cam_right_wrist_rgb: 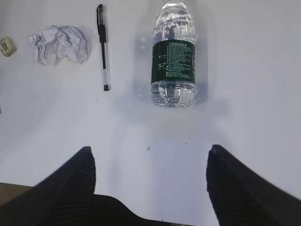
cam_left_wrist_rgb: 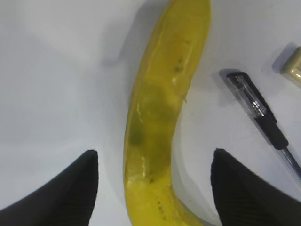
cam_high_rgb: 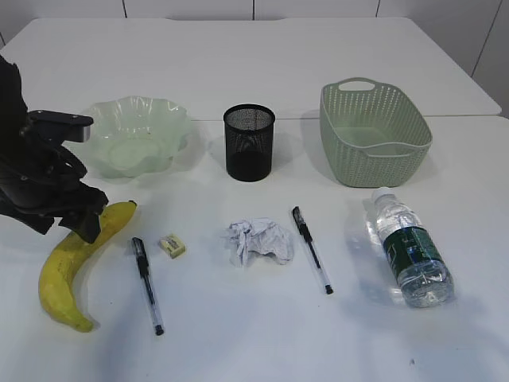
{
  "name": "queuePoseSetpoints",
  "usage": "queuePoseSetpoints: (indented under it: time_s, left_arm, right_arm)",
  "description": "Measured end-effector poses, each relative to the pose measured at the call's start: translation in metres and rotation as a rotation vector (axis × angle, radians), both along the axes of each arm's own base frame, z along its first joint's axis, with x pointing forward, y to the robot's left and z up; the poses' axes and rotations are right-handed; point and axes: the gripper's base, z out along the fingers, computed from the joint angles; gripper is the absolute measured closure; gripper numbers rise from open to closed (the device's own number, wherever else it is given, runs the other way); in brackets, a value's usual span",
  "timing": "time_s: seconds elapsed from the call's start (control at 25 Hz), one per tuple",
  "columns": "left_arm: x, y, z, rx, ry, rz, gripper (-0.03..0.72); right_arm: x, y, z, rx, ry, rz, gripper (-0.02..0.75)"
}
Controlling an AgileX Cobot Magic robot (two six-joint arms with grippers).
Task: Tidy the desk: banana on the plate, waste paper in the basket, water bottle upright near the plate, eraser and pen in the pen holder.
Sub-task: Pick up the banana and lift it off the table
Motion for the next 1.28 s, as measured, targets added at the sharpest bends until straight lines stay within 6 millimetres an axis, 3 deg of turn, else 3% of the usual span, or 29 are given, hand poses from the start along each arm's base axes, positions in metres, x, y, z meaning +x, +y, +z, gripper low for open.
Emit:
queuePoseSetpoints:
  time_s: [0.36,0.64,0.76,0.96,1.16,1.28]
  left_arm:
    - [0.006,-0.006,-0.034,0.052,0.057,-0.048,0.143]
    - [0.008,-0.006,-0.046,0.063,0.073,-0.055,0.147]
    - [0.008,-0.006,-0.047,0.063,0.072,-0.055,0.210]
    - [0.008,-0.006,-0.047,0.064,0.072,-0.056,0.427]
    - [0.006,-0.005,-0.042,0.068,0.085,-0.055,0.443]
    - [0.004,-0.002,-0.022,0.054,0.047,-0.042,0.443]
  right_arm:
    - [0.000,0.000,0.000,0.004,0.000,0.000,0.196]
    - [0.000,0.000,0.000,0.005,0.001,0.000,0.197]
    - [0.000,0.000,0.000,0.005,0.002,0.001,0.197]
    - [0.000,0.000,0.000,0.005,0.002,0.001,0.197]
    - [0.000,0.000,0.000,0.005,0.002,0.001,0.201]
    - [0.000,0.000,0.000,0.006,0.002,0.001,0.202]
